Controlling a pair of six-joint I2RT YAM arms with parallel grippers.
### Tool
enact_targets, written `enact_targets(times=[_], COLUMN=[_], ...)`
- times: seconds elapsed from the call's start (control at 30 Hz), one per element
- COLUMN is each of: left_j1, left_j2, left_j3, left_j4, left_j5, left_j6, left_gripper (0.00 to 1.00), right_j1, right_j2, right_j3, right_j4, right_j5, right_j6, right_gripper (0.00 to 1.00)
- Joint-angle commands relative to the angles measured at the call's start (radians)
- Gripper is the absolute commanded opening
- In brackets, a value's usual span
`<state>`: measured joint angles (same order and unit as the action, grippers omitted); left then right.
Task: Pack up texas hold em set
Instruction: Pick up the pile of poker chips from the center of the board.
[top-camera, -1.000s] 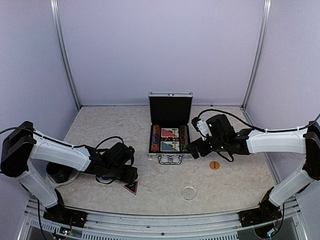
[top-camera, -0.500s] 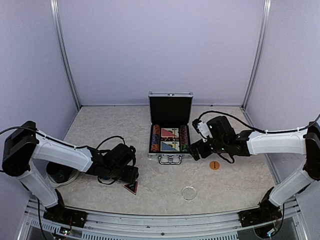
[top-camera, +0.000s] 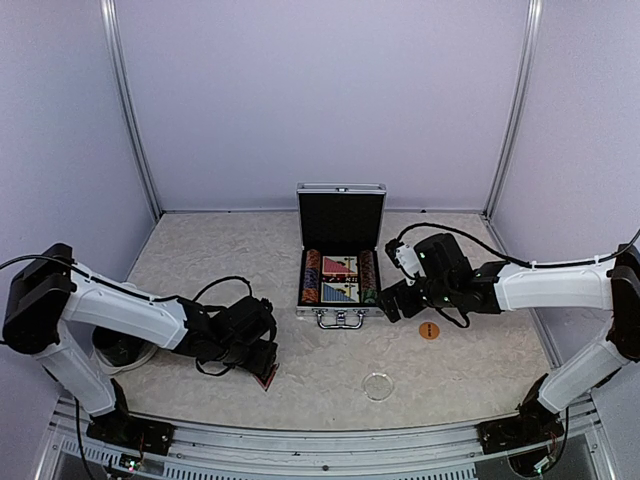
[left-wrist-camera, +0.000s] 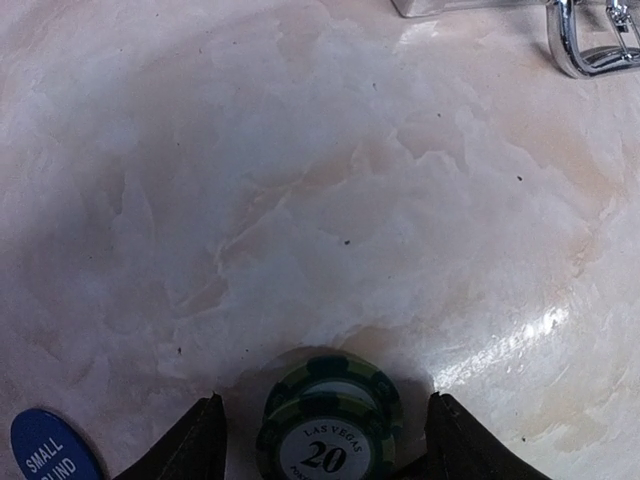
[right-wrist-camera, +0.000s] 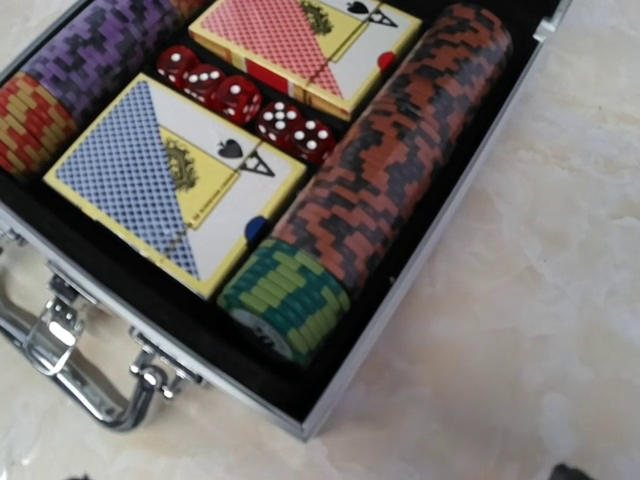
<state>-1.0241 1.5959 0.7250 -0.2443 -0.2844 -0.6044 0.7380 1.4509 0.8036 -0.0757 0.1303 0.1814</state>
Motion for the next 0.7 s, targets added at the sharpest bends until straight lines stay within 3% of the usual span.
enact_targets(times=[0.0,0.3,0.53,0.67], left_j1=[-0.024,-0.032,-0.047,-0.047], left_j2=[0.058,0.097,0.097,0.083], left_j3=[-0.019,-0.016,-0.022,-0.017], left_j4=[-0.13,-0.121,-0.122,-0.124], left_j5=[0.013,0.007,0.008,0.01], left_j6=[-0.044,-0.041,-0.044,-0.046], left_gripper=[0.66,0.57,0.34,0.31], right_j1=[-0.009,-0.01,-0.008,-0.009], right_j2=[-0.022,-0.025,-0.029,-0.022], right_j3=[-0.012,-0.004,-0.004,0.013], right_j4=[0.021,0.009,0.006,-0.005], right_j5=[-0.006,-0.005,-0.005,-0.02], right_j6=[0.007,0.006,0.007,0.005], right_gripper=[0.99,0.99,0.99,0.99])
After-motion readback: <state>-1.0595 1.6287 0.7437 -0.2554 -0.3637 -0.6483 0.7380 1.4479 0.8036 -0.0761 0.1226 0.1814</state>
